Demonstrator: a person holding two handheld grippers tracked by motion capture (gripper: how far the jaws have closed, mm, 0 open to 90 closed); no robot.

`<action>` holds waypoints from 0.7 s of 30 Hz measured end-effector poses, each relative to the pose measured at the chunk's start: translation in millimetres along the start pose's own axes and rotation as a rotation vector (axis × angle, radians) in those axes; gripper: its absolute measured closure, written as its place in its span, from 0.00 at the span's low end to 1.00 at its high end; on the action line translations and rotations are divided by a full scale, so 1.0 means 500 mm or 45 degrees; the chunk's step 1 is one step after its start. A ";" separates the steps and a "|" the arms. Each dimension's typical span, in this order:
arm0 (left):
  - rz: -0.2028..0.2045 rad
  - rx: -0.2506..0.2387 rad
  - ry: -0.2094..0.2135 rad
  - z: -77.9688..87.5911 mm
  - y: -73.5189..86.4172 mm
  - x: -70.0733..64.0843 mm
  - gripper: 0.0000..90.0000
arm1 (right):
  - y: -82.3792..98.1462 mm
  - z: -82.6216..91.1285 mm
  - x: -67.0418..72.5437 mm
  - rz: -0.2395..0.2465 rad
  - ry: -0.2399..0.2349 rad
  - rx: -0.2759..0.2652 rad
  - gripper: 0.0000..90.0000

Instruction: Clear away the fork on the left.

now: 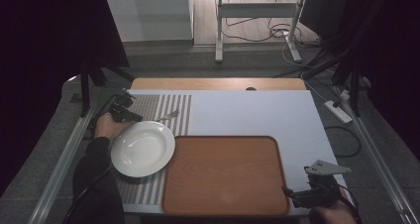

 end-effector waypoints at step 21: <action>-0.130 0.076 0.012 -0.065 -0.076 -0.099 0.00 | 0.000 0.001 0.000 0.002 -0.002 -0.004 0.00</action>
Point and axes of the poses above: each handheld gripper's, and its own axes: z roughly backward along the jaws, y roughly out of its underside, x roughly to its left, the point moved 3 cm from there along -z, roughly forward along the jaws, and after that the axes turned 5 degrees about z, right-handed, at the moved point
